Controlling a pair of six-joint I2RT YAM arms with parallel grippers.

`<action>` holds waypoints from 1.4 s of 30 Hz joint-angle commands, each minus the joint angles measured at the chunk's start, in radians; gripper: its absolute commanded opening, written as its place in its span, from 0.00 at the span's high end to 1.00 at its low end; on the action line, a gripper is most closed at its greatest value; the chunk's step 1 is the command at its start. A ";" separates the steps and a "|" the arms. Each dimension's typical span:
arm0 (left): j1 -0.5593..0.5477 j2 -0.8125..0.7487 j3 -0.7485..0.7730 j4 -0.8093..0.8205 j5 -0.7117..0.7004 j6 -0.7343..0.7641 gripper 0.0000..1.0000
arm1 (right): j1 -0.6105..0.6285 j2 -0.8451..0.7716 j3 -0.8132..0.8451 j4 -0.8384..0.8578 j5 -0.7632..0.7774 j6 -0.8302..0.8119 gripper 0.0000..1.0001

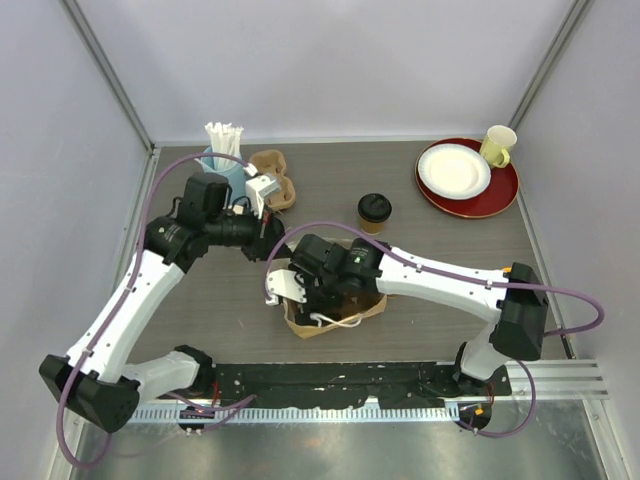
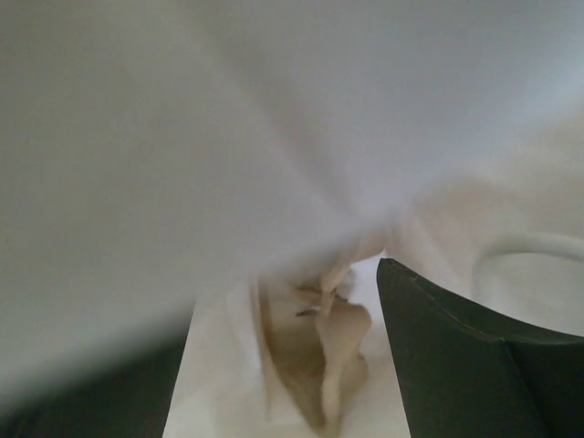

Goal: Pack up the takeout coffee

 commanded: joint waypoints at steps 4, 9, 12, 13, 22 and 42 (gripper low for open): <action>0.009 0.057 0.121 -0.085 0.153 0.221 1.00 | -0.054 0.110 -0.082 0.052 -0.095 -0.056 0.13; 0.009 0.148 0.295 -0.351 0.222 0.391 1.00 | -0.077 0.196 -0.065 0.098 -0.152 -0.013 0.12; 0.009 0.151 0.324 -0.387 0.222 0.421 1.00 | -0.079 0.222 -0.079 0.106 -0.157 0.016 0.15; 0.008 0.149 0.330 -0.387 0.219 0.424 1.00 | -0.082 0.224 -0.085 0.109 -0.152 0.024 0.18; 0.008 0.125 0.335 -0.373 0.179 0.421 1.00 | -0.120 0.215 -0.090 0.066 -0.139 0.058 0.99; -0.069 0.105 0.351 -0.424 -0.015 0.473 1.00 | -0.120 0.029 0.308 0.142 -0.048 0.322 0.99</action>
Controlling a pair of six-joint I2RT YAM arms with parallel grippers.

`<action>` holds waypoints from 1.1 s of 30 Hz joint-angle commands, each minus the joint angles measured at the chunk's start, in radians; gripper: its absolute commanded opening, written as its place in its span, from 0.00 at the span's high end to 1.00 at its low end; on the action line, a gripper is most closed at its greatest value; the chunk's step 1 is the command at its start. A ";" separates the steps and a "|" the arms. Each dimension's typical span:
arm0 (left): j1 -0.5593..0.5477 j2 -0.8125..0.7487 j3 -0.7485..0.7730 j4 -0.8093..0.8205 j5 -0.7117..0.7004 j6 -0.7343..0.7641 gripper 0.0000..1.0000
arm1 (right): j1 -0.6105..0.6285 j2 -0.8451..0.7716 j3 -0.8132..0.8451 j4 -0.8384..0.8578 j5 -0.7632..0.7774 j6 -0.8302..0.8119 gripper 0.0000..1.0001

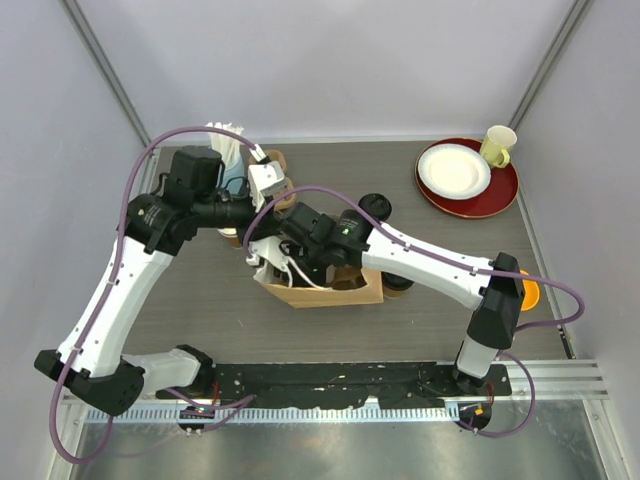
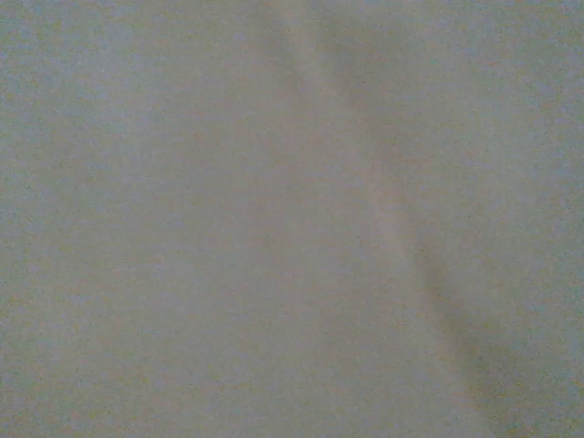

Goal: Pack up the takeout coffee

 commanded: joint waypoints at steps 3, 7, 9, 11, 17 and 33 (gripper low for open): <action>-0.022 0.005 0.040 -0.199 0.010 0.016 1.00 | -0.035 -0.125 0.008 0.215 0.049 0.185 0.99; -0.022 0.018 0.066 -0.275 -0.046 0.097 1.00 | -0.035 -0.177 -0.097 0.216 0.078 0.193 0.99; -0.022 0.014 0.045 -0.288 -0.085 0.134 1.00 | -0.035 -0.215 -0.114 0.231 0.090 0.196 0.99; -0.022 0.014 0.023 -0.297 -0.090 0.143 1.00 | -0.030 -0.223 -0.092 0.233 0.104 0.195 0.99; -0.022 0.058 0.086 -0.276 -0.039 0.042 1.00 | 0.076 -0.119 0.169 0.089 0.208 0.066 0.99; 0.064 0.023 0.104 -0.182 0.076 -0.145 0.45 | 0.057 -0.200 -0.121 0.225 0.073 0.132 0.99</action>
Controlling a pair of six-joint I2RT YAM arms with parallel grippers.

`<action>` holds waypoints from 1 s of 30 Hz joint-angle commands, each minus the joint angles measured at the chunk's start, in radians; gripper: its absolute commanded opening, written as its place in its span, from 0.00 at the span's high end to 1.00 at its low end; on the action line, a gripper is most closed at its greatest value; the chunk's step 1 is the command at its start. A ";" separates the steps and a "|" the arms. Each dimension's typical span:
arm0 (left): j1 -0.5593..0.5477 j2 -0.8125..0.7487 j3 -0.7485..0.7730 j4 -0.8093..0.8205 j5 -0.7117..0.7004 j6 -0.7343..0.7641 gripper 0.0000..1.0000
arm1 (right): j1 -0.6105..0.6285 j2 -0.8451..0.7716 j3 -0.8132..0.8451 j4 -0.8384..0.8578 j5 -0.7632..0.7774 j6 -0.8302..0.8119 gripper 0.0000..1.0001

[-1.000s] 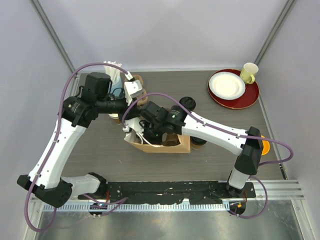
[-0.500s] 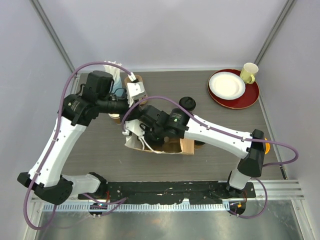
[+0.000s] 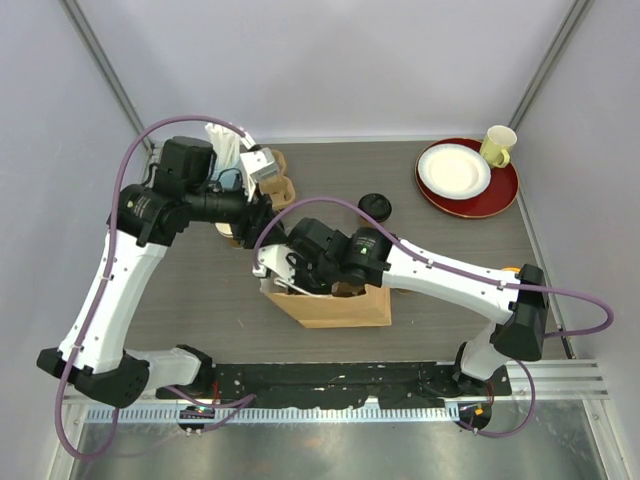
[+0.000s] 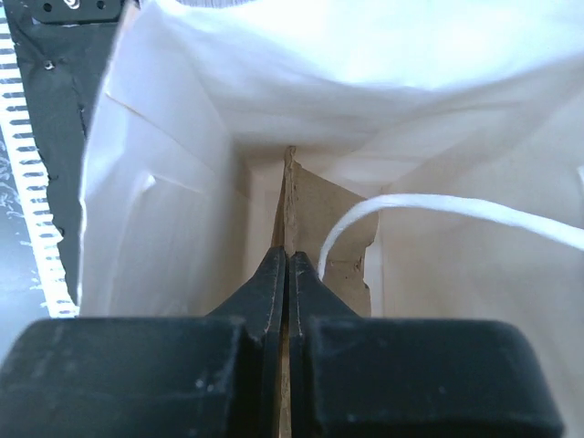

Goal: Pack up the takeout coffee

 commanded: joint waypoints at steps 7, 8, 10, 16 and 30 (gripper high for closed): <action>0.112 -0.046 -0.017 -0.038 -0.103 -0.081 0.29 | -0.044 -0.050 0.148 0.192 -0.017 0.137 0.99; 0.124 -0.051 -0.019 -0.019 -0.112 -0.095 0.27 | -0.047 -0.055 0.155 0.212 -0.012 0.149 0.99; 0.127 -0.072 -0.020 0.001 -0.124 -0.101 0.24 | -0.055 -0.076 0.172 0.229 0.007 0.174 0.99; 0.127 -0.092 -0.042 -0.031 -0.036 -0.055 0.25 | -0.061 -0.124 0.179 0.253 0.057 0.231 0.99; 0.088 -0.175 -0.180 -0.082 0.129 0.330 0.27 | -0.061 -0.142 0.218 0.223 0.127 0.297 0.99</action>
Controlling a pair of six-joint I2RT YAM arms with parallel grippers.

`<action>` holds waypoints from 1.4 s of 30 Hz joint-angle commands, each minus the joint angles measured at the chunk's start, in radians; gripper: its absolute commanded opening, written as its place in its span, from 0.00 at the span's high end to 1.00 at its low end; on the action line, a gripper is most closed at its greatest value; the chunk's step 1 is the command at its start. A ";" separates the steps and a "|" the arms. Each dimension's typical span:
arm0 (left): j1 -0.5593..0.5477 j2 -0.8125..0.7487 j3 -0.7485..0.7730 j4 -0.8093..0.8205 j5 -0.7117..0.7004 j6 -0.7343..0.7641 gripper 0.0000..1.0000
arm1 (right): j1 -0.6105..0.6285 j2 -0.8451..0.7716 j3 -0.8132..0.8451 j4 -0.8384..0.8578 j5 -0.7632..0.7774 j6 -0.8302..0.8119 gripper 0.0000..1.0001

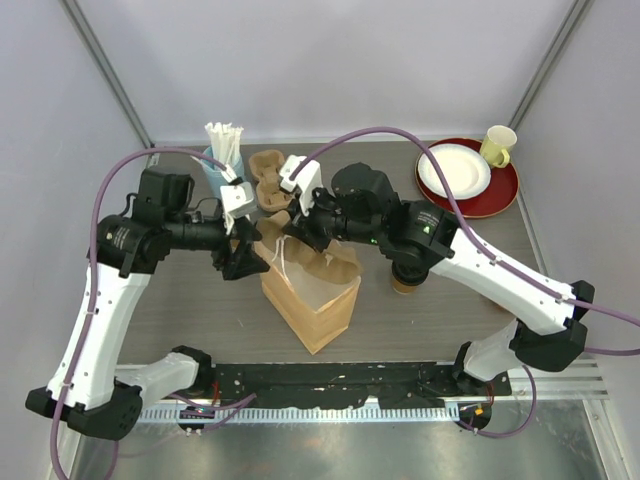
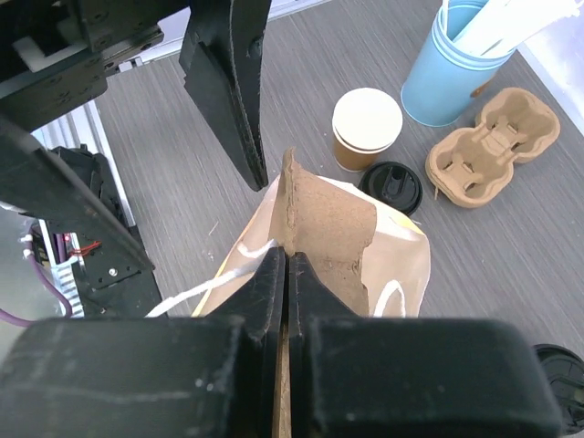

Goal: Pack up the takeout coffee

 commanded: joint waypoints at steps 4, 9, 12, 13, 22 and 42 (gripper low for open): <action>-0.019 0.024 0.059 -0.039 0.021 0.180 0.27 | 0.004 -0.014 0.043 0.021 0.118 0.073 0.99; -0.019 -0.064 0.050 0.128 -0.011 0.143 0.27 | -0.018 -0.011 0.126 0.022 0.151 0.252 0.99; -0.021 -0.141 0.002 0.177 0.001 0.184 0.24 | -0.021 0.011 0.178 0.026 0.145 0.332 0.99; -0.019 -0.153 -0.010 0.159 0.009 0.225 0.23 | -0.019 0.019 0.187 0.024 0.132 0.348 0.99; -0.021 -0.118 0.094 0.133 -0.042 0.121 0.23 | -0.169 0.020 0.244 0.085 0.012 0.632 0.99; 0.153 0.006 0.344 0.428 -0.289 -0.882 0.09 | -0.322 -0.069 -0.003 0.529 -0.527 0.876 0.99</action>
